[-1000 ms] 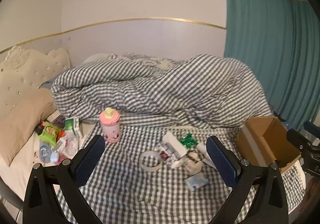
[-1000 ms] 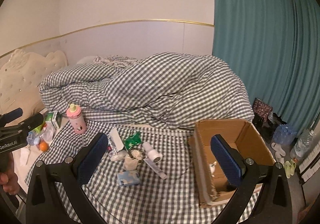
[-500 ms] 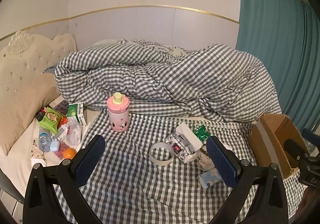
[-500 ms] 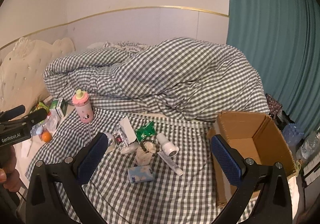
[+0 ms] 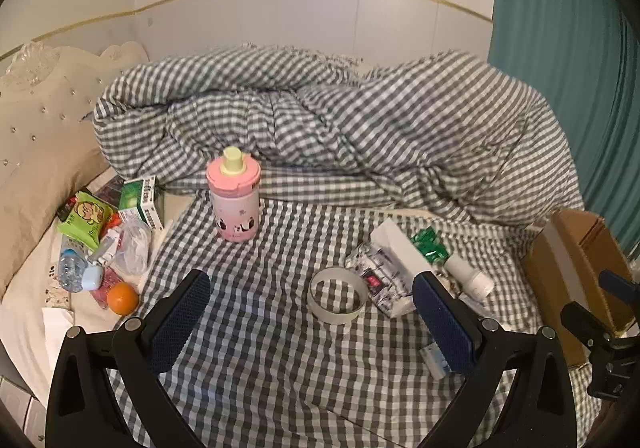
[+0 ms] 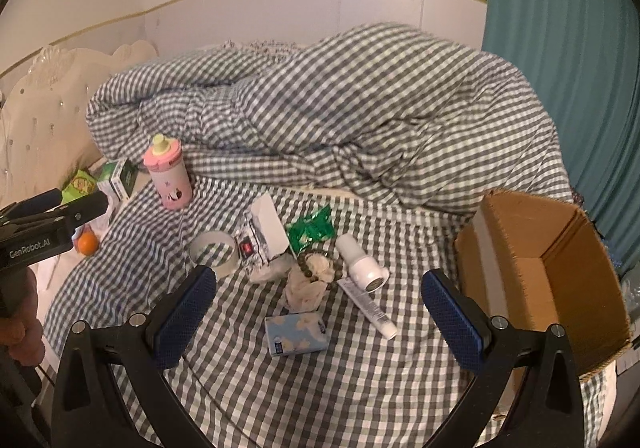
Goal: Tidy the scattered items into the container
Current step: 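Withdraw both tools from the box back toward the remaining items, then grasp the tape roll with the left tool while the right tool grasps the blue tissue pack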
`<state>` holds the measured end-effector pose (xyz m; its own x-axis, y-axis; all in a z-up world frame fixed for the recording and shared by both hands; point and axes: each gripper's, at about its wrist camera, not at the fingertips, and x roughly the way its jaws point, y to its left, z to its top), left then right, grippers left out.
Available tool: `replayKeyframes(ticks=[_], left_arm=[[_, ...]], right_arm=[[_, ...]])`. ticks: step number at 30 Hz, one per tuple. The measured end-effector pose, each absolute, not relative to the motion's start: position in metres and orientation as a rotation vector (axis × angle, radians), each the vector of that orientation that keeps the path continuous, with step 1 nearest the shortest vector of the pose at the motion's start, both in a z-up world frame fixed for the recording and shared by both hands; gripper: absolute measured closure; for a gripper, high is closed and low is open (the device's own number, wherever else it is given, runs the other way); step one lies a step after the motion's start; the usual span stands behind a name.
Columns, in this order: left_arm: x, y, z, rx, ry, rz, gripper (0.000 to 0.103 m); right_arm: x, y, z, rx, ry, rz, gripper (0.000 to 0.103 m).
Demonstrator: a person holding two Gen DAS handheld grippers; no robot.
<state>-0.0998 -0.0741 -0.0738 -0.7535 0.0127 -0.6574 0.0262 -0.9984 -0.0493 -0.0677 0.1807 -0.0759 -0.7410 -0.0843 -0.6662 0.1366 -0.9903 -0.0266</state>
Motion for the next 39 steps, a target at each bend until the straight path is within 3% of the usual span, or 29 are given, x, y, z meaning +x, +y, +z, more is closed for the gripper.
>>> replayKeyframes(ticks=[39], left_arm=[[-0.199,-0.065,-0.215,1.439,-0.052,-2.788,0.000]], right_arm=[[-0.137,0.161,-0.224,1.436,0.124,-2.586,0.000]])
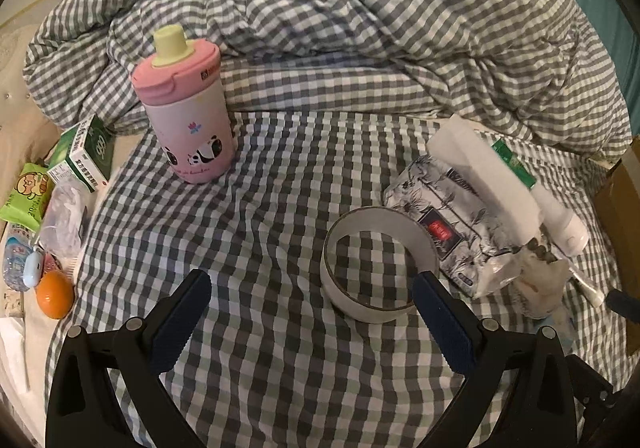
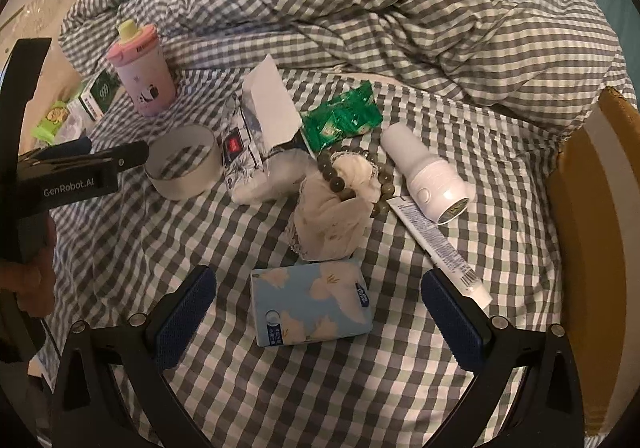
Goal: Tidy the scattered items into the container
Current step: 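Grasp the tape roll with the left tool while the right tool grasps the blue tissue pack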
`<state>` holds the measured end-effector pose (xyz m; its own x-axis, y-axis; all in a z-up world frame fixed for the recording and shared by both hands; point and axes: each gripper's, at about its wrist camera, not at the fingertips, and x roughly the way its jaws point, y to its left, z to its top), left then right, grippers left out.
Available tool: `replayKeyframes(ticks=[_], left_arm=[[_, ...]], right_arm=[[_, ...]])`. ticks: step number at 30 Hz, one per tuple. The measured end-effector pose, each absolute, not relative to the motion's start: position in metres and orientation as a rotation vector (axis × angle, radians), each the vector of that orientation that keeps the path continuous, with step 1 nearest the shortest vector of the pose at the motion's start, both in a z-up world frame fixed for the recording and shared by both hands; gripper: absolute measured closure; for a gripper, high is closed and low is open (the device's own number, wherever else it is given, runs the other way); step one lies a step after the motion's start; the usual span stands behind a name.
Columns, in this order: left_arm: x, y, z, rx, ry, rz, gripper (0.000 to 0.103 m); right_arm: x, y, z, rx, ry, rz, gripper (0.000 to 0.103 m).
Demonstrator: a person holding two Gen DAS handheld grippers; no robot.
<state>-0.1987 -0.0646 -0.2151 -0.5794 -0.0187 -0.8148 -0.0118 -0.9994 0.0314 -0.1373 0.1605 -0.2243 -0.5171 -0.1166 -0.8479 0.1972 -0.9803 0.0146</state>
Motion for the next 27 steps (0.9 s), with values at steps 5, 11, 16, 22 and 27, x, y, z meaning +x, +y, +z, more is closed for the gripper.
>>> replayKeyframes(ticks=[5,11,16,22,27], left_arm=[[-0.206,-0.066,-0.226,1.460,-0.065,-2.774,0.000],[-0.211,-0.068,-0.239,1.484,-0.059,-2.760,0.007],[-0.217,-0.070,-0.250,1.505,-0.044,-2.750,0.010],[-0.222,-0.072,-0.259,1.527,-0.015,-2.735,0.018],[-0.224,-0.069,-0.263,1.543,-0.011,-2.732,0.036]], right_arm=[[-0.141,0.164,-0.236,1.471,0.109,-2.581,0.000],[-0.141,0.164,-0.246,1.476,0.082,-2.564,0.000],[-0.144,0.157,-0.261,1.511,0.104,-2.522,0.000],[-0.146,0.155,-0.271,1.536,0.094,-2.492,0.003],[-0.148,0.155,-0.275,1.545,0.083,-2.473,0.019]])
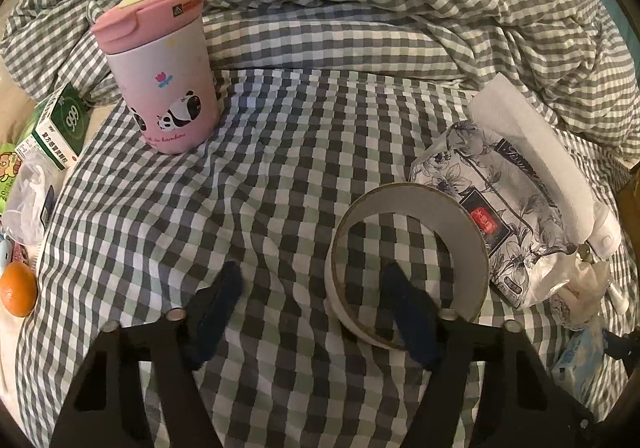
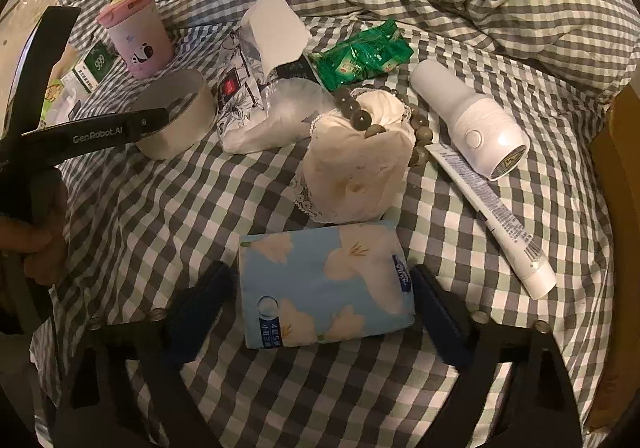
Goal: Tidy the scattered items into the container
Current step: 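Grasp the tape roll with the left tool while the right tool grasps the blue tissue pack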
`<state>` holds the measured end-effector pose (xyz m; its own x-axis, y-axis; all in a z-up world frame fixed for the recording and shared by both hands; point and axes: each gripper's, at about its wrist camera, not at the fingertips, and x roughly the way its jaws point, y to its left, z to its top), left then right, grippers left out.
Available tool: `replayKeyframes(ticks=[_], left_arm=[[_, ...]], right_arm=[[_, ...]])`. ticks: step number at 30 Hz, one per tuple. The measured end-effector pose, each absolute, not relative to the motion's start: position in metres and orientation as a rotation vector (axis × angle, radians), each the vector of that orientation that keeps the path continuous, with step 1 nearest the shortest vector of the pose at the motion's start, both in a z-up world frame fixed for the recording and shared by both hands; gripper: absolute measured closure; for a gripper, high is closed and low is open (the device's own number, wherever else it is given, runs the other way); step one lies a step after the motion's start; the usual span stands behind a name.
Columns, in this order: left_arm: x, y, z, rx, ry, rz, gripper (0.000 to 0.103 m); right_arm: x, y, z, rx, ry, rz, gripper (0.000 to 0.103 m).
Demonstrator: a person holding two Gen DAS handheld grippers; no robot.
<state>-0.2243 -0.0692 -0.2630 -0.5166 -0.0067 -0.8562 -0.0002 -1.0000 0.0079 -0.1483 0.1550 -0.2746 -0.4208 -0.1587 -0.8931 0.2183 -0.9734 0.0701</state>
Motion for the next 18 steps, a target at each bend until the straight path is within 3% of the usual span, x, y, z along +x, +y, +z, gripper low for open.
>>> replayKeyframes(ticks=[7,10,18], left_arm=[[-0.225,-0.062,-0.263,1.551,-0.035,-2.742,0.084],[-0.222,-0.060,-0.259,1.554,-0.031,-2.761,0.091],[-0.213,-0.055,-0.249,1.540,-0.034,-2.771,0.093]], right_arm=[[-0.146,0.157,-0.275,1.535,0.079,-2.461,0.027],[-0.144,0.160,-0.275,1.522,0.062,-2.446,0.027],[-0.137,0.162,-0.269,1.495,0.038,-2.436,0.028]])
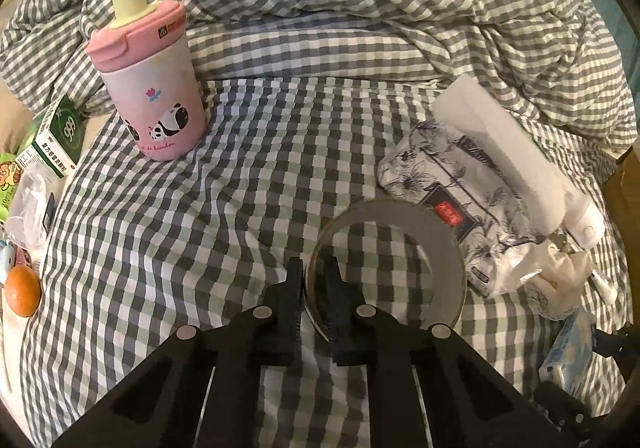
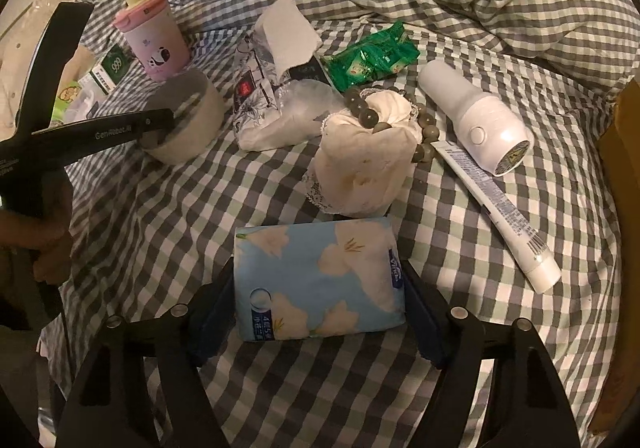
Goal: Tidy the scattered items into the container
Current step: 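Grasp the tape roll with the left tool while the right tool grasps the blue tissue pack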
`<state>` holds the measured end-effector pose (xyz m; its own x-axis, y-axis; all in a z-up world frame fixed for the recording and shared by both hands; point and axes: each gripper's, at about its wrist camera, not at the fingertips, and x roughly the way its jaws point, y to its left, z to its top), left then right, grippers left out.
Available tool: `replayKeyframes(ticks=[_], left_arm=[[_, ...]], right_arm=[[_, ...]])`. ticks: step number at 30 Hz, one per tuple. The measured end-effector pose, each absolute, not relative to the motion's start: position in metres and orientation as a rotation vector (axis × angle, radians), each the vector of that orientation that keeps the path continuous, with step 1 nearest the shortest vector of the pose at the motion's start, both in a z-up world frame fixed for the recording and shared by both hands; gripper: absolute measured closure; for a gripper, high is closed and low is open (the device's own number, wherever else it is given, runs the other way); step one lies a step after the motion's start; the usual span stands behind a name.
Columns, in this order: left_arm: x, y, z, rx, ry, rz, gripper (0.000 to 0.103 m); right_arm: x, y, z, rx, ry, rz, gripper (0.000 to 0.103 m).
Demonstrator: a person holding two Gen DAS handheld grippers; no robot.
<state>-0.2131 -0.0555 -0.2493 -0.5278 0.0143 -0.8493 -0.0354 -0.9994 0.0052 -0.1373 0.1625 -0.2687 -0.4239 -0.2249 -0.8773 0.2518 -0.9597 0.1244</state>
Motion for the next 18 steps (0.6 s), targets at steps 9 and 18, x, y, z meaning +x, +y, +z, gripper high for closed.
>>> replayKeyframes(ticks=[9,18], left_arm=[[-0.196,-0.051,-0.220,-1.446,0.029,2.750,0.093],[-0.175,-0.049,-0.182,-1.360,0.016,2.788,0.093]], right_arm=[[-0.125,0.169,-0.244,1.447,0.034,-2.482,0.028],[-0.105,0.173,-0.211,1.366,0.037,-2.533,0.028]])
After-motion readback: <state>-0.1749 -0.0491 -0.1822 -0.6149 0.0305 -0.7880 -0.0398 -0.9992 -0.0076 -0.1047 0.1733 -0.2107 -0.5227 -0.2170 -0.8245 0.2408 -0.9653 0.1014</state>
